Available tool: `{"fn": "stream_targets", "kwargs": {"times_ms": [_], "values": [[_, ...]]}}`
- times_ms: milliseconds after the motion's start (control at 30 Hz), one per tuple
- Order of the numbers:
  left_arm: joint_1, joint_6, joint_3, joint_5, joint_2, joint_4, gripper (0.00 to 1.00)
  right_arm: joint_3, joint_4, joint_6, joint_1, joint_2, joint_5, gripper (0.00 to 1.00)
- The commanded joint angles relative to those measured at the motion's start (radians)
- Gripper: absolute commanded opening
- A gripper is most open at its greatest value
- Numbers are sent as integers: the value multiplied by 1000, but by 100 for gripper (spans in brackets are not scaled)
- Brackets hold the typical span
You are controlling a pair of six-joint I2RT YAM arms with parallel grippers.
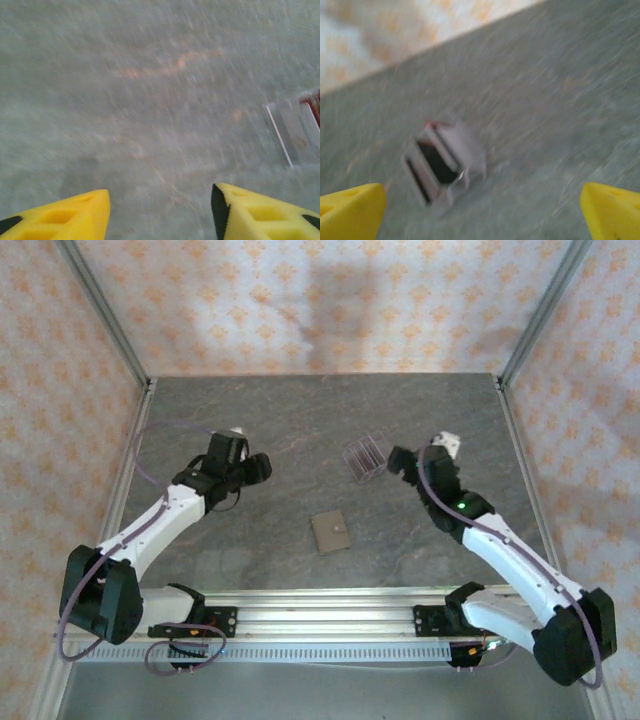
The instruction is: Put the credit cards into the card holder
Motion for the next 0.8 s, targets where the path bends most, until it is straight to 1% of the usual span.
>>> {"fn": "stream_targets", "kwargs": {"times_ms": [0, 33, 133, 200, 233, 267, 333, 433, 600, 767], "values": [[-70, -146, -75, 165, 29, 116, 42, 61, -160, 79, 62, 74, -50, 86], [-104, -165, -86, 181, 51, 150, 38, 77, -176, 89, 84, 110, -75, 76], [-196, -208, -94, 226, 140, 250, 25, 109, -182, 98, 189, 213, -73, 59], [-244, -230, -85, 245, 195, 295, 19, 127, -179, 105, 247, 269, -79, 51], [-262, -244, -85, 242, 218, 315, 16, 133, -174, 109, 270, 293, -93, 45], [-273, -257, -89, 237, 236, 332, 15, 136, -169, 112, 288, 311, -106, 41], [-288, -279, -97, 239, 273, 369, 12, 136, -152, 119, 322, 340, -138, 36], [-303, -294, -113, 245, 300, 405, 11, 127, -130, 131, 368, 377, -161, 36], [-316, -301, -160, 226, 315, 432, 9, 125, -89, 130, 424, 452, -206, 38], [-323, -302, -197, 216, 340, 460, 8, 133, -65, 128, 452, 522, -217, 38]]}}
